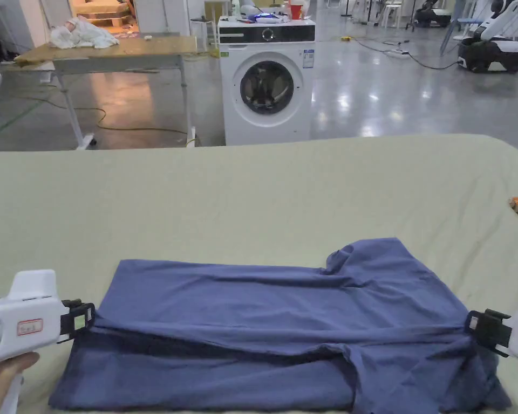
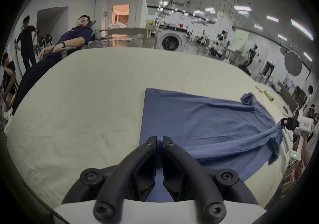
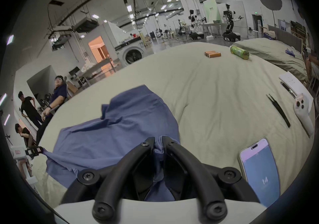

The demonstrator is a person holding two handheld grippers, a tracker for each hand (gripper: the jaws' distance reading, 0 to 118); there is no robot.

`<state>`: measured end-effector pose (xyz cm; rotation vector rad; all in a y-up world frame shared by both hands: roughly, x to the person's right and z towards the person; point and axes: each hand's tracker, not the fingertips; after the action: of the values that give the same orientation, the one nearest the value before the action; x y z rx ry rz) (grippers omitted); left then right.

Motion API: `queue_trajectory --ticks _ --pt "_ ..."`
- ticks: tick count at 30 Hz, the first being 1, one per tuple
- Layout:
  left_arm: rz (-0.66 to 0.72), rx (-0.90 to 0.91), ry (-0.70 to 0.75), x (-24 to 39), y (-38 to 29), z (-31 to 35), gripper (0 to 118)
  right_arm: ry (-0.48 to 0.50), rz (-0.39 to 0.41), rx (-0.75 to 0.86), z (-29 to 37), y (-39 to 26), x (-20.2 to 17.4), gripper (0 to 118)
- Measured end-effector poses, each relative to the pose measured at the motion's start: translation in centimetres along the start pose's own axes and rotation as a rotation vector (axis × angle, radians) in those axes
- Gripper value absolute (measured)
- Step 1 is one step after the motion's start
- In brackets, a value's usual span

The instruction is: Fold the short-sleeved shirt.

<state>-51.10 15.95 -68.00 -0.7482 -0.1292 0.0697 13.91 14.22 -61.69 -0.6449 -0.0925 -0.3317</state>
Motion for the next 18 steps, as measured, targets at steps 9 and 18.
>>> queue_trajectory --ticks 9,18 --pt "-0.019 0.183 0.014 0.7 -1.0 3.6 80 0.039 0.032 0.065 1.9 -0.1 1.5 66" --pt "-0.119 0.544 -0.045 5.6 -4.5 18.2 80 0.153 0.177 0.289 14.2 -2.6 -2.6 66"
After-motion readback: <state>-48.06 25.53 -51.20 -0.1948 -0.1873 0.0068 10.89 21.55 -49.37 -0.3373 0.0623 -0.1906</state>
